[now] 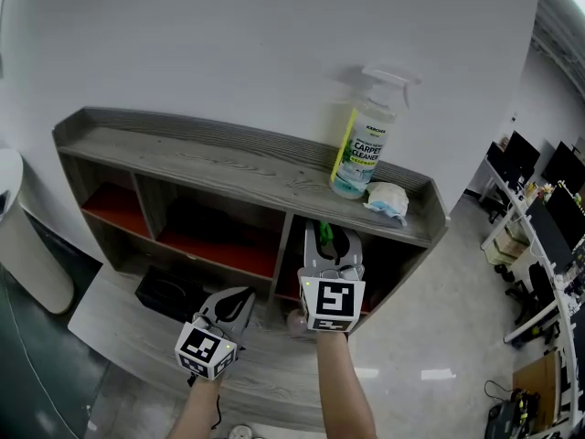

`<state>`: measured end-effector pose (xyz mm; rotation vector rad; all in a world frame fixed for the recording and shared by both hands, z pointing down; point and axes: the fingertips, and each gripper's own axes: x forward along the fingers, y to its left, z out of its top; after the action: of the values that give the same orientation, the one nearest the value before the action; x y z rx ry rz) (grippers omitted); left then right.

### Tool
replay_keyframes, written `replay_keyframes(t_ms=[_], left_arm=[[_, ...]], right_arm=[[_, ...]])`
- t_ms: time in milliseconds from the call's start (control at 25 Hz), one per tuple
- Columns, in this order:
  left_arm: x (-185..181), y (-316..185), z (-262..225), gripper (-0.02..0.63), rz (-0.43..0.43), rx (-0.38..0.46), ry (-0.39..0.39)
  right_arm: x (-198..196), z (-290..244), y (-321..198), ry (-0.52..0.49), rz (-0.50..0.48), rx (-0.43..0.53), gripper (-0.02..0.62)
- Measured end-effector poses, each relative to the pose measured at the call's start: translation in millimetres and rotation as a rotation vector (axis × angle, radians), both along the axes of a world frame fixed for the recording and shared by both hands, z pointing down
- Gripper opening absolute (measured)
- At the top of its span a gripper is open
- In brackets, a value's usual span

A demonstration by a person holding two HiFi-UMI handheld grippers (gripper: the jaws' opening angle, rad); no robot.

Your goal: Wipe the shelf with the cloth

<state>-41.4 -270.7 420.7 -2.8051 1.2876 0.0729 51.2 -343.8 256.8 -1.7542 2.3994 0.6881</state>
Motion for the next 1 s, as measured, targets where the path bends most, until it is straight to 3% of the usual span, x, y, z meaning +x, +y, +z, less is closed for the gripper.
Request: replay_keyframes(t_ms=[400, 1000], left_arm=[[2, 3, -1, -0.002, 0.007, -0.001, 0.003], [37, 11, 0, -0.002, 0.083, -0.003, 0.0]], right_arm=[[33, -5, 8, -0.158, 0.112, -0.002, 0.094], [141, -2, 34, -0.299, 0.347, -0.004, 0.095]])
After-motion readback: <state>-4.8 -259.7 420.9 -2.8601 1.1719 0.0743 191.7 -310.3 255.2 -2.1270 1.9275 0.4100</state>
